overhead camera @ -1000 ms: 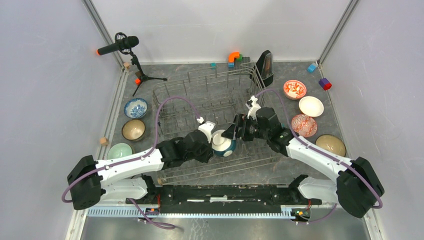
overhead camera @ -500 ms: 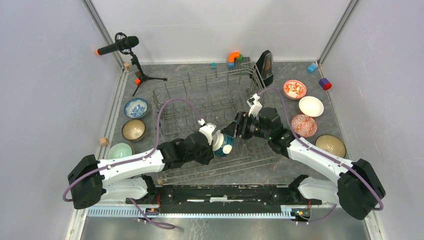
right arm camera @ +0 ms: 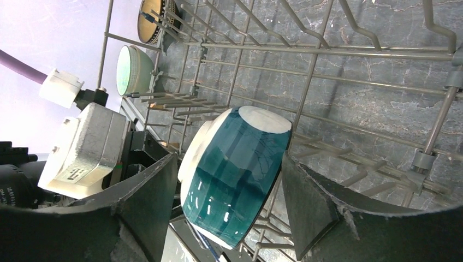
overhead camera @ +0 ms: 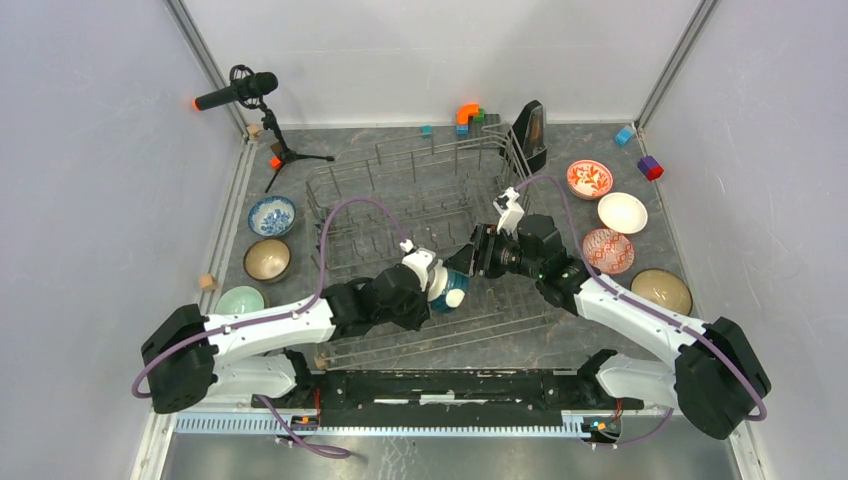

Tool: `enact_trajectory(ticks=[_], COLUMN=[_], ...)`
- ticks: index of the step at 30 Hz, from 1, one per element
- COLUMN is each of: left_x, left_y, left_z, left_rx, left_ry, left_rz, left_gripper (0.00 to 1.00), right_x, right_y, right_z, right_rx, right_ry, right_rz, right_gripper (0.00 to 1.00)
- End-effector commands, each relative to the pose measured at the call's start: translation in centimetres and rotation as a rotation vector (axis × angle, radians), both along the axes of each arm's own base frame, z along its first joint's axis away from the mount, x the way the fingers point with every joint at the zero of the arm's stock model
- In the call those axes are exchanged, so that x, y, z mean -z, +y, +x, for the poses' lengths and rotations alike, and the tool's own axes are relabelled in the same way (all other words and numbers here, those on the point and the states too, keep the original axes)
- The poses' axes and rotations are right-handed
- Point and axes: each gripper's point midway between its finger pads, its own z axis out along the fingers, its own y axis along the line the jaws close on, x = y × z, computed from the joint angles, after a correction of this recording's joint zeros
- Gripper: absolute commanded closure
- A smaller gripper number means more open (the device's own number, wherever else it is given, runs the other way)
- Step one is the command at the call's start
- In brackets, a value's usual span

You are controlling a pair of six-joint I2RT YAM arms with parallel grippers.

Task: Unload the bowls from the dish rack
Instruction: Pick up the bowl from the dish rack.

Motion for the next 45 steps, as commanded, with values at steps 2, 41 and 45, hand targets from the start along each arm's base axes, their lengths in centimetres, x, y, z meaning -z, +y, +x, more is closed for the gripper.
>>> enact_trajectory(ticks=[2, 41, 45], left_x=[-3.9, -4.3, -4.3], left_y=[-2.8, -4.9, -4.8], left_z=[5.1, 5.9, 5.9], left_rx=[-0.139, -0.105, -0.105], left_ry=[-0.164, -0.178, -0.176], left_rz=[-0.16, -0.172, -0.169], left_gripper=[0.86, 0.86, 0.86], right_x=[-1.8, 3.1, 3.7], right_y=[3.1, 4.6, 4.8], right_z=[-6.5, -7.9, -8.0], right_rx=[-0.302, -0.234, -0.241], right_ry=[0.131, 0.271, 0.282], right_rz=[0.174, 0.193, 0.171], right_gripper=[0.25, 0.55, 0.54])
